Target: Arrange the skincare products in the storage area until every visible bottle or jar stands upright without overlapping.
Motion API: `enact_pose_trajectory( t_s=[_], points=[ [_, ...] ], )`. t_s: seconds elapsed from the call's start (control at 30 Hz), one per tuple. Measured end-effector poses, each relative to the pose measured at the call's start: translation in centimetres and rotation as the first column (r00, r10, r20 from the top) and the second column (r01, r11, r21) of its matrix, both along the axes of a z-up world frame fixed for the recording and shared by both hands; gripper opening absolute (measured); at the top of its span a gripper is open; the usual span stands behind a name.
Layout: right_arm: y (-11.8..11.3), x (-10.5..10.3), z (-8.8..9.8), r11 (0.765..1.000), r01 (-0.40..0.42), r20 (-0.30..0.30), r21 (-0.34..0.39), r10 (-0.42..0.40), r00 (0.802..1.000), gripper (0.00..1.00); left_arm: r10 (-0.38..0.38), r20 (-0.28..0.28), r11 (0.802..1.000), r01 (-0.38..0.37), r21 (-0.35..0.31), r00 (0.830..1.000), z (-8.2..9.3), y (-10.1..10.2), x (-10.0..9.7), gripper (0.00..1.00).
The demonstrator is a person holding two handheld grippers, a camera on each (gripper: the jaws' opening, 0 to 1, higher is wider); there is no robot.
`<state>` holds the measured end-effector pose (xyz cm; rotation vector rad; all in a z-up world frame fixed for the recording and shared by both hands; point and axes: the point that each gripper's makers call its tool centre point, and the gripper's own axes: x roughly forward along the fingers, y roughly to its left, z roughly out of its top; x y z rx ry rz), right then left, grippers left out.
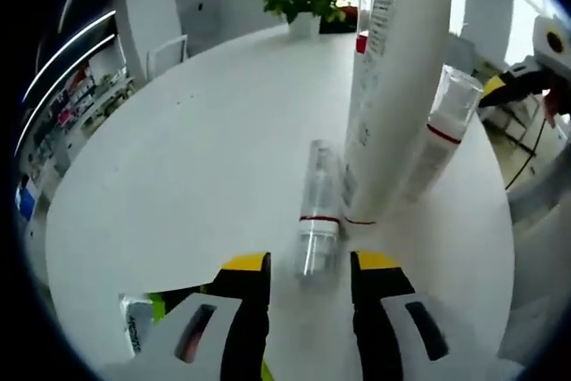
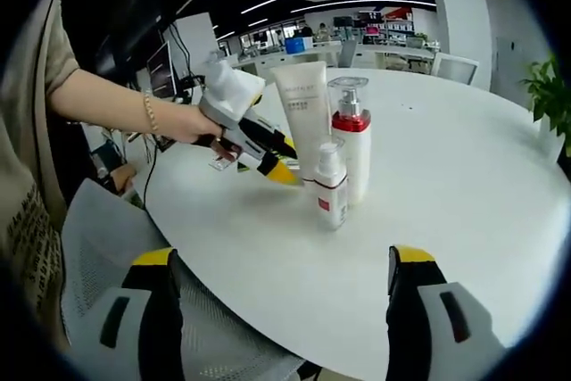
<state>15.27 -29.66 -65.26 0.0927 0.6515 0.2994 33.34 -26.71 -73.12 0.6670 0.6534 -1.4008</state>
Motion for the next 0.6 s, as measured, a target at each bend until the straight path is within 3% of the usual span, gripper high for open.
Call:
enact_pose_trajectory(
  t_s=[0.17,0.4,0.6],
  points=[
    [-0.1,-0.1,-0.2,1.000,0.010,-0.011,0.002,-0.010,1.000,0.97,-0.023,0.016,1.000,0.023,0.021,1.000,-0.4,-0.2,0.3,0.18],
    [0.1,0.0,-0.3,1.000,0.012,-0.012,0.006,-0.012,1.000,0.96,-0.012,0.024,0.999,0.011,0.034,1.000,-0.5,0.1,0.9,0.16],
    [0.3,0.4,0.1,1.000,0.005,-0.003,0.003,-0.005,1.000,0.96,0.019,-0.003,1.000,-0.019,0.025,1.000,-0.1,0.5,1.0,0.15]
  ],
)
